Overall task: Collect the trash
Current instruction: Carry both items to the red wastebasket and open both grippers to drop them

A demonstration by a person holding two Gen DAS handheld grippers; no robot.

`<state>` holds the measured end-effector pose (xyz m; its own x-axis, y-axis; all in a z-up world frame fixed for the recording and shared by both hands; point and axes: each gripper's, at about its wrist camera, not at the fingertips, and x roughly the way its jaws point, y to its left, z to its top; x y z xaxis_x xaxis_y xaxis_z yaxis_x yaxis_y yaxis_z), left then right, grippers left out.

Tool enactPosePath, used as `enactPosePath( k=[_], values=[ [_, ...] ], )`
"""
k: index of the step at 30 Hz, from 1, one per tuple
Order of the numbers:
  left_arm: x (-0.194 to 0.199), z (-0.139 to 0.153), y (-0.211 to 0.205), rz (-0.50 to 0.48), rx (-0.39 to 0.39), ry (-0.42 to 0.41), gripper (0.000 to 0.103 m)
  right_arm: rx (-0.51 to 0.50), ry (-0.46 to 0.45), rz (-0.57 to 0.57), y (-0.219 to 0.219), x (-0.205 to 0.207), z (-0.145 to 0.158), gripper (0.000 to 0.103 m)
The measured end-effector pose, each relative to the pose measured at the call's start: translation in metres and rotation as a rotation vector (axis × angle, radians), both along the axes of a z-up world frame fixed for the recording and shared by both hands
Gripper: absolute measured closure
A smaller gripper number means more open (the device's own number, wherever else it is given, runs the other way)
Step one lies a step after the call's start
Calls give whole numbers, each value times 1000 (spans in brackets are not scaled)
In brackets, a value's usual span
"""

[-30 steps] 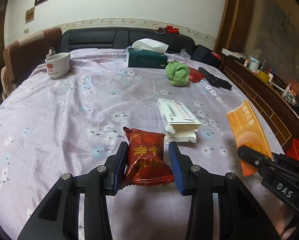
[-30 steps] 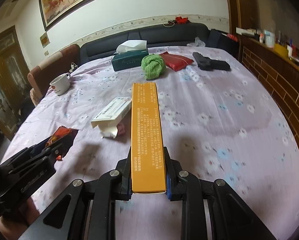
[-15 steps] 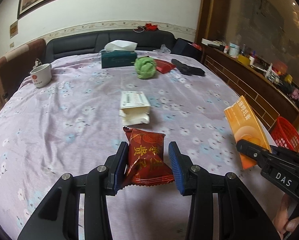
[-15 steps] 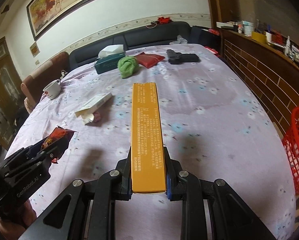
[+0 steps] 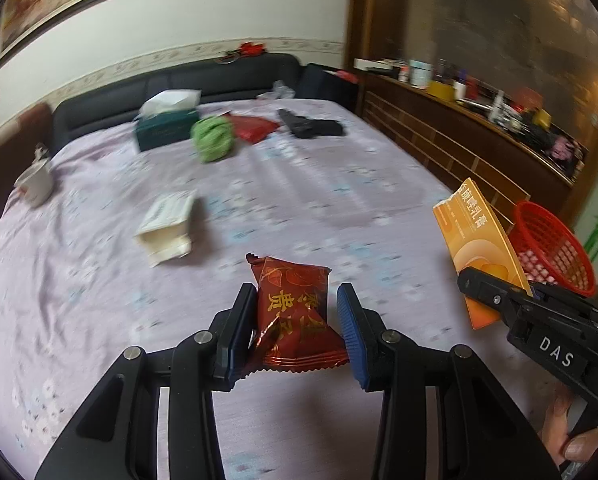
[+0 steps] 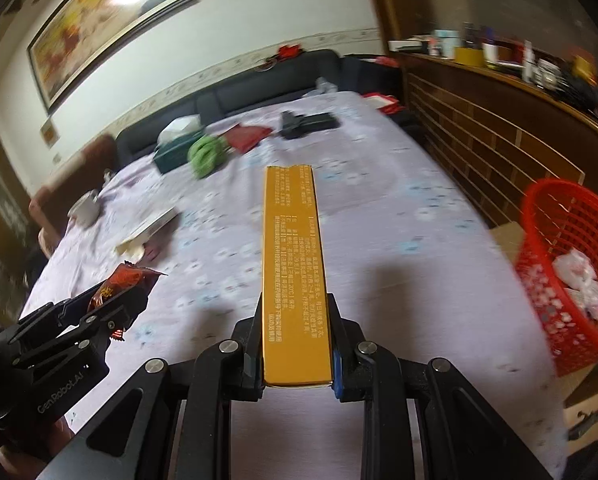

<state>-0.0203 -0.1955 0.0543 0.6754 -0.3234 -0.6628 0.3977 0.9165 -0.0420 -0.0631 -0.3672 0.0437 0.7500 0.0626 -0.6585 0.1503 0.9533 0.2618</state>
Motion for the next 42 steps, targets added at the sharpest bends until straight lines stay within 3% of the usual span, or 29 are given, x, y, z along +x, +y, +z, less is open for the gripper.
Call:
enactPosePath(
  k=[8, 13, 18, 25, 27, 29, 30, 36, 42],
  values=[
    [-18, 37, -105, -245, -43, 3, 63, 50, -70, -248, -119, -50, 32, 78],
    [-25, 48, -176, -397, -93, 67, 63, 64, -95, -413, -195, -87, 44, 78],
    [-27, 44, -232, -477, -110, 113, 63, 81, -84, -471, -236, -103, 41, 78],
    [-19, 13, -289, -529, -95, 201, 63, 119, -49, -475, -264, -95, 23, 78],
    [-19, 10, -298, -547, -91, 191, 59, 118, -34, -474, -269, -88, 17, 77],
    [-20, 8, -301, -552, -94, 173, 42, 125, -13, -476, -274, -83, 11, 67],
    [-20, 9, -298, -554, -109, 176, 40, 138, -17, -479, -276, -83, 9, 65],
    [-15, 17, -269, -525, -139, 185, 39, 137, -42, -490, -267, -93, 13, 65],
    [-4, 16, -200, -411, -140, 177, 39, 126, -59, -426, -228, -85, 26, 64]
  ],
)
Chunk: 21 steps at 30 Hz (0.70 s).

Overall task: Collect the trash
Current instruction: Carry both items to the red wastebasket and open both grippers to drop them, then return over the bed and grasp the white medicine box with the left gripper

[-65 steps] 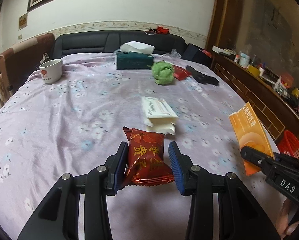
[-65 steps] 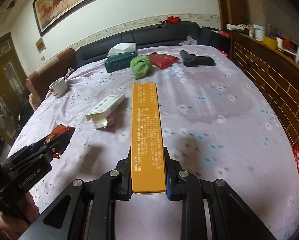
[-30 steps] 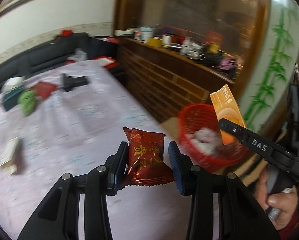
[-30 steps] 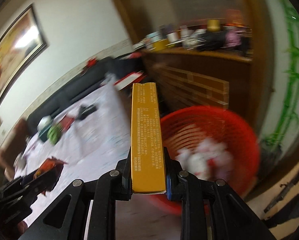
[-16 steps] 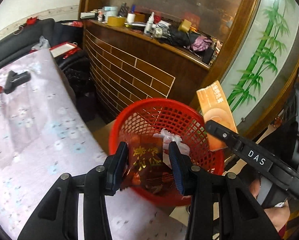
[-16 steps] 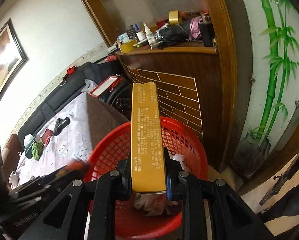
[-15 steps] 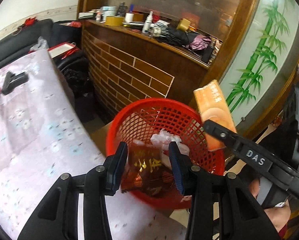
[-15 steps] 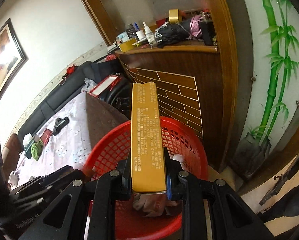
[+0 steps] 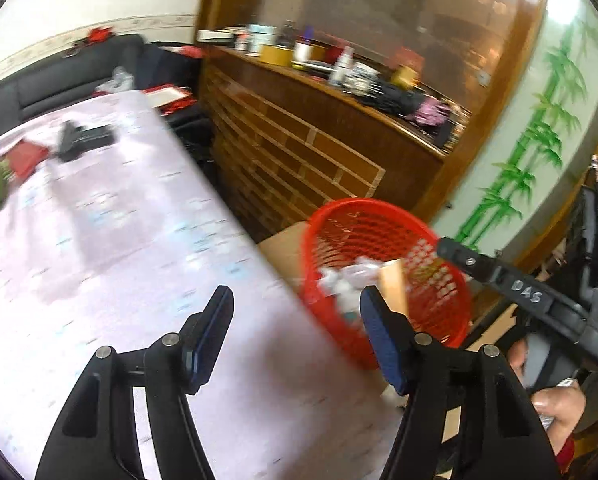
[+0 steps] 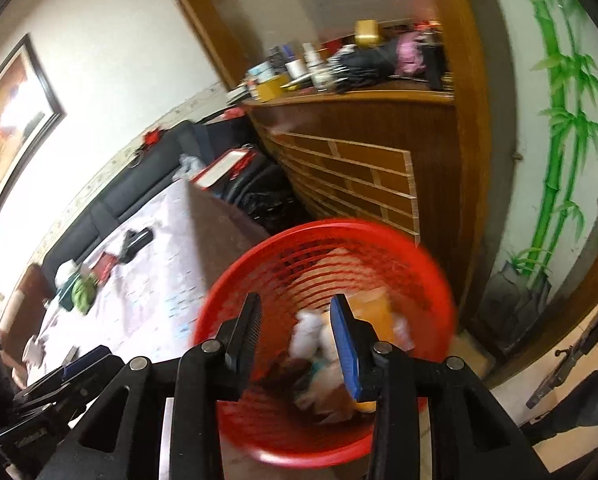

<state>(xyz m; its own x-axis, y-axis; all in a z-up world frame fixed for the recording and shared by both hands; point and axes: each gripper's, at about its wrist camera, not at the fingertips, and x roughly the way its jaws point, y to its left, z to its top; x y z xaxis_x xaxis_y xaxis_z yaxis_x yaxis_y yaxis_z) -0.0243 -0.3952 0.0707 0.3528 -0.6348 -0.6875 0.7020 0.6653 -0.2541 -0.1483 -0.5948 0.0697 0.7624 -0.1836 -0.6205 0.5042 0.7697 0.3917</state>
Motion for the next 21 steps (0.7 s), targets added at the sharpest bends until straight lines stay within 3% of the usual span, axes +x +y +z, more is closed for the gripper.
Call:
enactPosePath(
  k=[5, 10, 18, 21],
  values=[
    [12, -2, 62, 110, 28, 0, 38, -28, 26, 142, 63, 32, 0, 62],
    [38, -2, 133, 289, 77, -7, 38, -40, 62, 304, 132, 66, -8, 62],
    [132, 2, 260, 681, 183, 15, 28, -86, 86, 443, 197, 93, -11, 56],
    [168, -13, 279, 718, 224, 95, 28, -89, 98, 469, 208, 99, -15, 56]
  ],
)
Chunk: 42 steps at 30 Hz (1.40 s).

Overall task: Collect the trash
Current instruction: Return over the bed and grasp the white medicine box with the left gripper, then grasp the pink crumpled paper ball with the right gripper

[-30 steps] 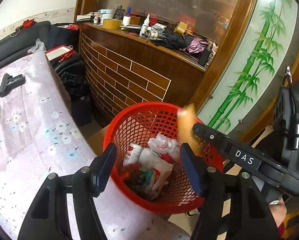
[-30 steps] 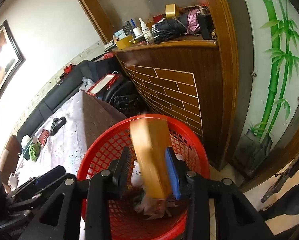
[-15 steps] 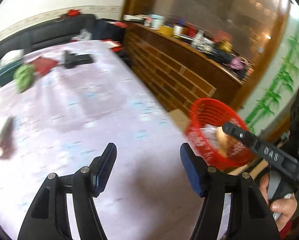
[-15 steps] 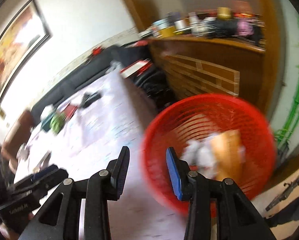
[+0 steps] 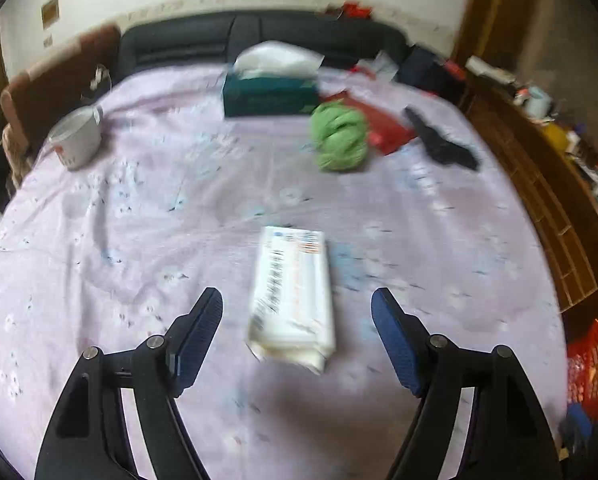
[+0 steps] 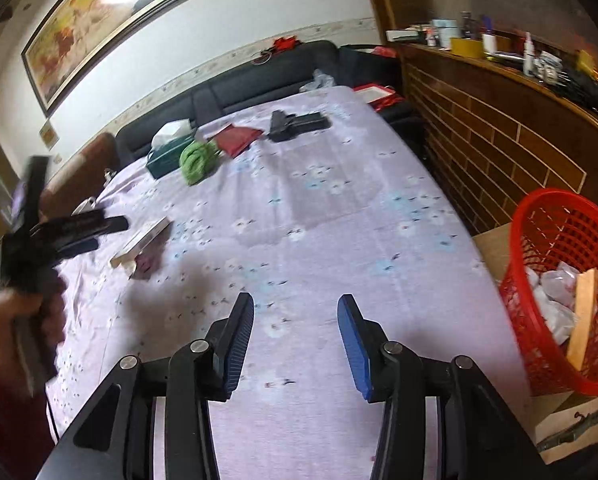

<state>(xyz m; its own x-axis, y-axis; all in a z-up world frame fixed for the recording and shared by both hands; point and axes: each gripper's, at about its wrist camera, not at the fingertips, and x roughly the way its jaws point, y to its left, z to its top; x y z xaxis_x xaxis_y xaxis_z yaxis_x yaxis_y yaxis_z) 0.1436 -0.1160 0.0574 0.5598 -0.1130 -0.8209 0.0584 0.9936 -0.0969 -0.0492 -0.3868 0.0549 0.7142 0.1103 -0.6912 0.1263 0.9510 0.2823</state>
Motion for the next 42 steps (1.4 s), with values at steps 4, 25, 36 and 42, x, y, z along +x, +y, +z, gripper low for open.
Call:
enactPosePath(
  k=[4, 25, 36, 42],
  values=[
    [34, -29, -2, 12, 27, 109, 28, -9, 19, 18, 8, 2, -6, 56],
    [-57, -15, 84, 29, -179, -32, 52, 42, 73, 256, 102, 69, 3, 56],
    [-98, -33, 92, 40, -95, -129, 52, 19, 146, 328, 194, 176, -35, 61],
    [-93, -40, 103, 74, -114, -160, 52, -63, 133, 320, 213, 179, -45, 67]
  ],
)
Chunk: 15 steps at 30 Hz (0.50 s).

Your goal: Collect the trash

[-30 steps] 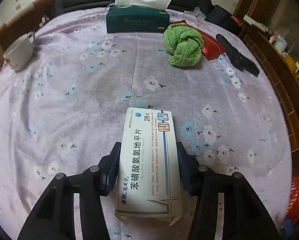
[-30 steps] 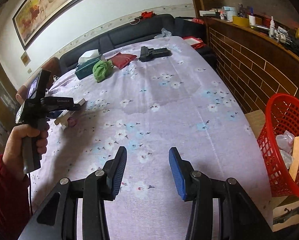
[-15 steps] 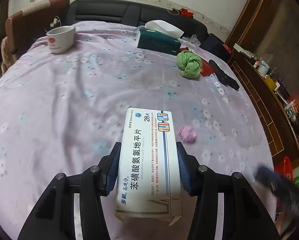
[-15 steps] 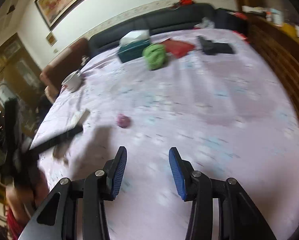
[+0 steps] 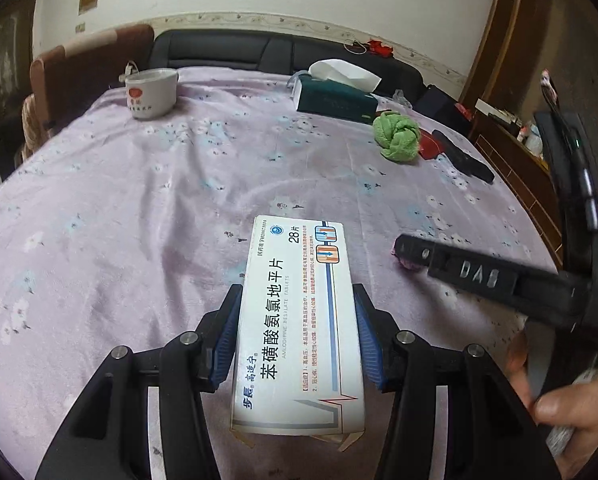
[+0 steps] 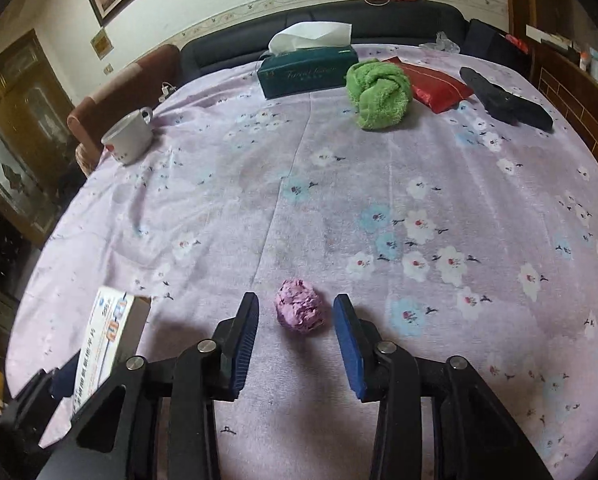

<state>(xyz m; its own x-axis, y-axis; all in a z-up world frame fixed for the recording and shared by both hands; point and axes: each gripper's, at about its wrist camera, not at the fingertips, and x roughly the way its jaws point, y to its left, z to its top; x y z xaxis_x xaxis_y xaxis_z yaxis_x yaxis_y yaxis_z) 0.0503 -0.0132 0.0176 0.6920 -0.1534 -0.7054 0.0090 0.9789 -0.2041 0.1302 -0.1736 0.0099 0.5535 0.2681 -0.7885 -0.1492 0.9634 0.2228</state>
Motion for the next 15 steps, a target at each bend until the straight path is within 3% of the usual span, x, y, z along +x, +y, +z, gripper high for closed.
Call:
enactPosePath(
  k=[2, 8, 15],
  values=[
    [3, -2, 2, 5, -11, 9, 52, -21, 3, -3, 1, 0, -5, 76],
    [0, -2, -4, -1, 26, -9, 52, -7, -51, -12, -7, -13, 1, 76],
    [-3, 0, -13, -21, 70, -32, 52, -25, -108, -35, -13, -57, 9, 76]
  ],
)
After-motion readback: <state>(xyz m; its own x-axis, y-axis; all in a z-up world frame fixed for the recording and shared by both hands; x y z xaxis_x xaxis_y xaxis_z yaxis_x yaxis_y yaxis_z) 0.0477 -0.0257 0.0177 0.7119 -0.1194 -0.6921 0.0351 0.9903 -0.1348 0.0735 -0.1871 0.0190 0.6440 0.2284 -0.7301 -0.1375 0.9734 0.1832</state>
